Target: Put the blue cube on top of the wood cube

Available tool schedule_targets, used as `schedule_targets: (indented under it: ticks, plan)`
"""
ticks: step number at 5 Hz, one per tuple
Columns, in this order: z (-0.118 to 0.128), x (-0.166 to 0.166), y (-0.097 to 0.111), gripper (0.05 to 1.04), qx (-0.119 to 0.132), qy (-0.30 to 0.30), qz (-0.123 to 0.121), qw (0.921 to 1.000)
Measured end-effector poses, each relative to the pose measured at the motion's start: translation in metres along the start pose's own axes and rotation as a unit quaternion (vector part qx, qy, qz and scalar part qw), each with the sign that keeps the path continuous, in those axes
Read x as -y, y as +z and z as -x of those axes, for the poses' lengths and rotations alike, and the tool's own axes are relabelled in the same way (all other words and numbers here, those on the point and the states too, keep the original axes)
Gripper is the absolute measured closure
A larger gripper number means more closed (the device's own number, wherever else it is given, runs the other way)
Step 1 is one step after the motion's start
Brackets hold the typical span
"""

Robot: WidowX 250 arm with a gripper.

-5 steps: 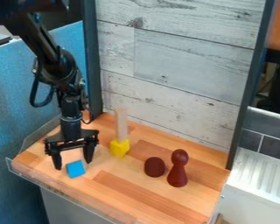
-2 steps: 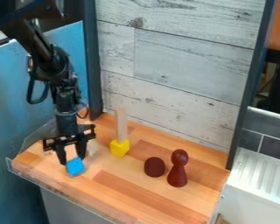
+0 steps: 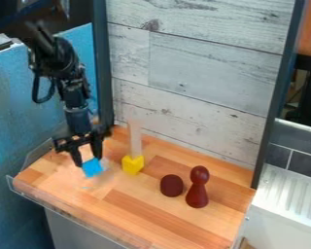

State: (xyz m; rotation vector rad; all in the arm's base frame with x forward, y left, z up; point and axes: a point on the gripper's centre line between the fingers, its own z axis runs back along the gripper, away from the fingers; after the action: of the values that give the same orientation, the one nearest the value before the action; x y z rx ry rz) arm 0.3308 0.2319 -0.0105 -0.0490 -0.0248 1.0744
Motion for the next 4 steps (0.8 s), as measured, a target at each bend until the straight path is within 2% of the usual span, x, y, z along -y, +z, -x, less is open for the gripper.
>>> schedule_targets:
  ticks: [1, 3, 4]
  plan:
    - [-0.012, 0.011, 0.018, 0.573, 0.010, 0.017, 0.020, 0.9996]
    - [-0.020, 0.013, 0.008, 0.573, 0.018, 0.034, 0.010, 0.9992]
    - [-0.023, 0.015, 0.006, 0.573, 0.031, 0.034, 0.007, 0.9989]
